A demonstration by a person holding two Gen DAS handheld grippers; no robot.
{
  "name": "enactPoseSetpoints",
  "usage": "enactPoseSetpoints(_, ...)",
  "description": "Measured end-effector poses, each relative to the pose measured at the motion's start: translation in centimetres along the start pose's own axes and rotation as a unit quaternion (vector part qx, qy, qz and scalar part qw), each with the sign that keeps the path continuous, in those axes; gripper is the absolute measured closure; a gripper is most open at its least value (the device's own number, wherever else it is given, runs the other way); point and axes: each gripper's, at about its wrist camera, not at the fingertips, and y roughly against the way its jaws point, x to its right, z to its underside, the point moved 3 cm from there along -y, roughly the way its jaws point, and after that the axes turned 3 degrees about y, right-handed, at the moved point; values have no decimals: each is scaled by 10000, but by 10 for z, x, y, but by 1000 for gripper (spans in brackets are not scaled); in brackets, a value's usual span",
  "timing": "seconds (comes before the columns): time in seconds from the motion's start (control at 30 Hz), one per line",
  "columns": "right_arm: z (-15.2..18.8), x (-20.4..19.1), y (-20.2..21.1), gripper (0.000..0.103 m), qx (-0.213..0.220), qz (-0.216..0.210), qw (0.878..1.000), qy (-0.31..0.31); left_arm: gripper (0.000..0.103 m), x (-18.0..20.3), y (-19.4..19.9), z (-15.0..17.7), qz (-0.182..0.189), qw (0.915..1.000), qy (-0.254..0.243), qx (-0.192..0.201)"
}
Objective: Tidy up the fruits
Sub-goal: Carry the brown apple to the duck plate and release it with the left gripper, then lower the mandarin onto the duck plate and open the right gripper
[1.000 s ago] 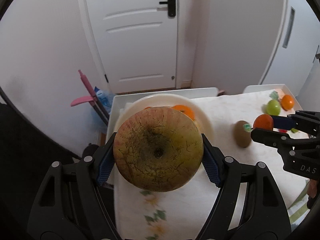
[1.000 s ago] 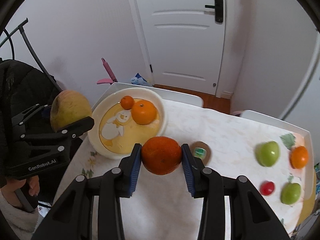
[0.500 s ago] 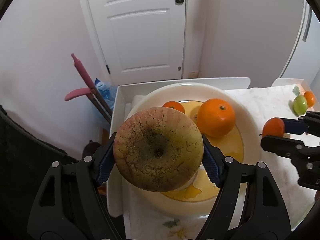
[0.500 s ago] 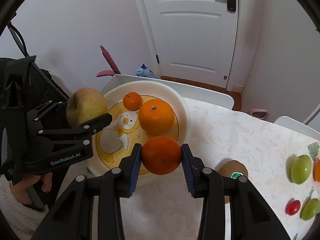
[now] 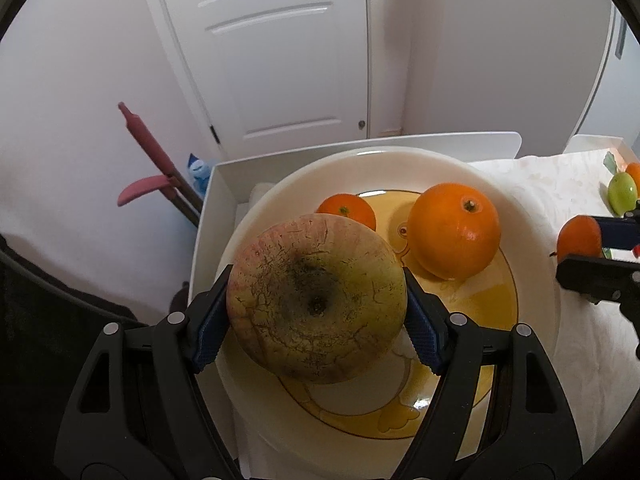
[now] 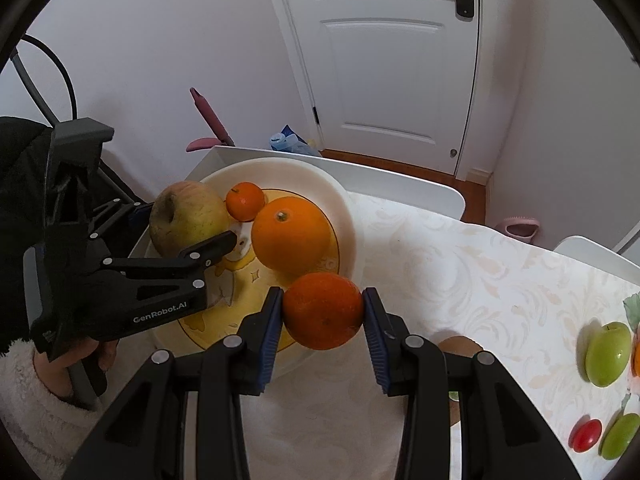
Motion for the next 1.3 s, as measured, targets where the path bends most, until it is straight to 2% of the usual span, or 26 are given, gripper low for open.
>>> enactPoseSetpoints(0.07,-2,0,-2,67,-3,19,10000,-8,20,0,0,1,6,10000,-5,-29)
enactPoseSetpoints(0.13,-3,1,0,67,15,32,10000,-22,1,-2,7,-3,-70,9999,-50,112)
enactPoseSetpoints(0.17,-4,1,2,67,33,38,10000,-30,0,-2,12,-4,-94,9997,-59,194)
enactPoseSetpoints(0.23,-6,1,5,67,57,50,10000,-36,0,-3,24,-7,-43,9995,-41,308)
enactPoseSetpoints(0.43,-9,-3,13,67,95,69,9999,60,0,-8,50,-7,-41,9995,128,278)
enactPoseSetpoints(0.67,-8,-10,16,67,28,-33,9994,355,0,-15,73,12,-13,9988,468,172)
enactPoseSetpoints(0.93,-17,-19,5,67,-95,-180,9973,702,0,-18,93,40,-1,9979,649,63)
enactPoseSetpoints(1.1,-14,-32,-13,67,-262,-273,9936,1064,0,-18,98,56,-79,9974,714,25)
enactPoseSetpoints(1.3,-9,-41,-31,67,-330,-279,9904,1311,0,-19,102,70,22,9954,955,5)
